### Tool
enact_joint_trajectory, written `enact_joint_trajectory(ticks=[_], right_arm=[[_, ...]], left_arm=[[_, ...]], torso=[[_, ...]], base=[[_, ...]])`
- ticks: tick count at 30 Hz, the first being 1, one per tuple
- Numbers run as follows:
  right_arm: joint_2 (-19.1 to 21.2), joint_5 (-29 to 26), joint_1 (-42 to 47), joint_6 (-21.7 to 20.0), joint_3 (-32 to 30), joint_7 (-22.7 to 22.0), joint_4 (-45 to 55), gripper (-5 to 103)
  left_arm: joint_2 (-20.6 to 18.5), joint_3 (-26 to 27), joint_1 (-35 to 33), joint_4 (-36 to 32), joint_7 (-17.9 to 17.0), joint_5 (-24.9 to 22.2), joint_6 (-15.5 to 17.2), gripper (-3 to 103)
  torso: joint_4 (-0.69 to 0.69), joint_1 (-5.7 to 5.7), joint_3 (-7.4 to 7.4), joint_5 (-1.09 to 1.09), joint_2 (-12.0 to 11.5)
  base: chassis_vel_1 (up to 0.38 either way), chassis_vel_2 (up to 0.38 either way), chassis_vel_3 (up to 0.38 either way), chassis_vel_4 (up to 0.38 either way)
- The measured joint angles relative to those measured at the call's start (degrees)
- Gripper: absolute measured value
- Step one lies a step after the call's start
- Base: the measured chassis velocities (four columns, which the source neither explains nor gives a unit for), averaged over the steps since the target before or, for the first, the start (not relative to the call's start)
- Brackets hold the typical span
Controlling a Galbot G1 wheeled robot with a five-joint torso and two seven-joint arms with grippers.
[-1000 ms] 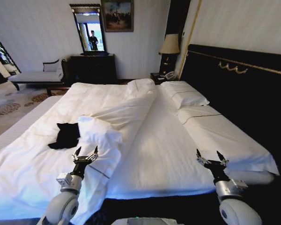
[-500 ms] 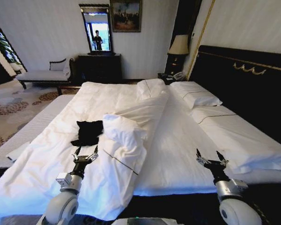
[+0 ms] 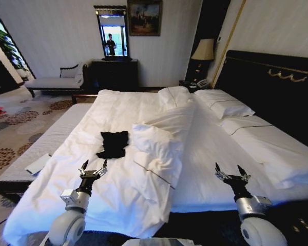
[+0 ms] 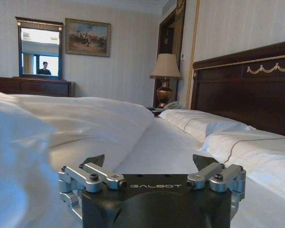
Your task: Fold the clothes on the bed.
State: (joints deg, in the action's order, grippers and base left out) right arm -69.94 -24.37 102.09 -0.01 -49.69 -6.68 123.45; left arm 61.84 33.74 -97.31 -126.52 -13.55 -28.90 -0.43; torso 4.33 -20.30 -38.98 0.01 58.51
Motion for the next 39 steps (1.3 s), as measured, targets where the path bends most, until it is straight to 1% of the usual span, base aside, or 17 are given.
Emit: enact_joint_trajectory(ticks=[7, 13, 16, 18, 20, 22, 23, 24, 25, 26, 27, 29, 30, 31, 34, 36, 39], right_arm=[[1.01, -1.54, -0.1, 0.38, -0.31, -0.63, 0.56, 100], [6.73, -5.43, -0.18, -0.45, -1.15, -0.45, 2.36, 100], [13.7, -9.75, -1.45, -2.51, -1.95, 0.01, 2.65, 100], [15.1, -11.12, -2.04, -2.95, -2.11, 0.02, 2.5, 100], [20.18, -17.85, -4.97, -4.74, -2.51, -0.04, 1.56, 100], [22.96, -21.65, -6.8, -5.56, -2.57, -0.05, 0.92, 100], [22.96, -21.65, -6.8, -5.56, -2.57, -0.05, 0.92, 100], [28.13, -27.41, -10.15, -6.58, -2.33, 0.52, -0.52, 100], [31.79, -30.75, -12.56, -7.2, -1.8, 1.68, -1.74, 100], [34.45, -33.19, -14.34, -7.69, -1.15, 2.82, -2.66, 100], [34.45, -33.19, -14.34, -7.69, -1.15, 2.82, -2.66, 100], [40.39, -37.84, -18.79, -8.33, 1.52, 5.79, -5.48, 100], [40.39, -37.84, -18.79, -8.33, 1.52, 5.79, -5.48, 100], [42.78, -39.32, -20.51, -8.34, 2.89, 7.33, -6.91, 100], [50.09, -42.32, -24.55, -8.11, 7.1, 14.25, -12.66, 100], [50.93, -42.54, -24.8, -8.16, 7.47, 14.99, -13.29, 100], [56.9, -45.11, -25.96, -8.92, 10.0, 20.66, -17.49, 100]], left_arm=[[-0.16, 2.2, -2.6, -0.32, 0.87, -0.84, -1.16, 100], [0.56, 2.92, -4.44, -0.18, 1.08, -1.11, -1.86, 100], [0.76, 3.54, -5.48, -0.03, 1.16, -1.16, -2.18, 100], [0.81, 3.74, -5.74, -0.02, 1.2, -1.18, -2.26, 100], [1.04, 4.25, -6.38, 0.0, 1.24, -1.2, -2.42, 100], [1.21, 4.45, -6.66, 0.09, 1.27, -1.2, -2.52, 100], [1.21, 4.45, -6.66, 0.09, 1.27, -1.2, -2.52, 100], [1.63, 4.67, -7.07, 0.32, 1.27, -1.17, -2.65, 100], [1.93, 4.7, -7.35, 0.45, 1.3, -1.01, -2.77, 100], [2.21, 4.69, -7.59, 0.57, 1.36, -0.82, -2.82, 100], [2.21, 4.69, -7.59, 0.57, 1.36, -0.82, -2.82, 100], [2.75, 4.52, -7.83, 0.74, 1.45, -0.31, -2.92, 100], [2.75, 4.52, -7.83, 0.74, 1.45, -0.31, -2.92, 100], [2.96, 4.44, -7.85, 0.84, 1.44, -0.14, -2.93, 100], [3.32, 4.21, -7.68, 1.13, 1.38, 0.16, -2.88, 100], [3.34, 4.19, -7.65, 1.17, 1.37, 0.19, -2.86, 100], [3.51, 3.83, -7.69, 1.39, 1.3, 0.41, -2.79, 100]], torso=[[-0.02, 0.0, 0.01, -0.04, 0.0], [0.0, 0.0, 0.0, 0.03, 0.0], [0.0, 0.0, -0.01, 0.02, 0.0], [0.01, 0.0, -0.01, 0.02, 0.0], [-0.01, 0.0, -0.01, 0.01, 0.0], [-0.01, 0.0, -0.01, 0.0, 0.0], [-0.01, 0.0, -0.01, 0.0, 0.0], [-0.03, 0.0, 0.0, -0.02, 0.0], [-0.04, 0.0, -0.01, -0.03, 0.0], [-0.04, 0.0, -0.01, -0.02, -0.01], [-0.04, 0.0, -0.01, -0.02, -0.01], [-0.02, 0.0, -0.01, 0.01, 0.0], [-0.02, 0.0, -0.01, 0.01, 0.0], [-0.02, 0.0, -0.01, 0.02, -0.01], [-0.02, 0.0, -0.01, 0.01, -0.01], [-0.02, 0.0, -0.01, 0.01, -0.01], [0.01, 0.0, 0.0, -0.01, -0.01]], base=[[0.162, 0.147, -0.139, -0.139], [0.015, 0.018, -0.005, -0.014], [-0.029, -0.034, 0.011, 0.01], [0.0, 0.0, 0.0, 0.0], [0.0, 0.0, 0.0, 0.0], [0.0, 0.0, 0.0, 0.0], [0.0, 0.0, 0.0, 0.0], [0.0, 0.0, 0.0, 0.0], [0.0, 0.0, 0.0, 0.0], [0.0, 0.0, 0.0, 0.0], [0.0, 0.0, 0.0, 0.0], [0.0, 0.0, 0.0, 0.0], [0.0, 0.0, 0.0, 0.0], [0.0, 0.0, 0.0, 0.0], [0.0, 0.0, 0.0, 0.0], [0.0, 0.0, 0.0, 0.0], [0.0, 0.0, 0.0, 0.0]])
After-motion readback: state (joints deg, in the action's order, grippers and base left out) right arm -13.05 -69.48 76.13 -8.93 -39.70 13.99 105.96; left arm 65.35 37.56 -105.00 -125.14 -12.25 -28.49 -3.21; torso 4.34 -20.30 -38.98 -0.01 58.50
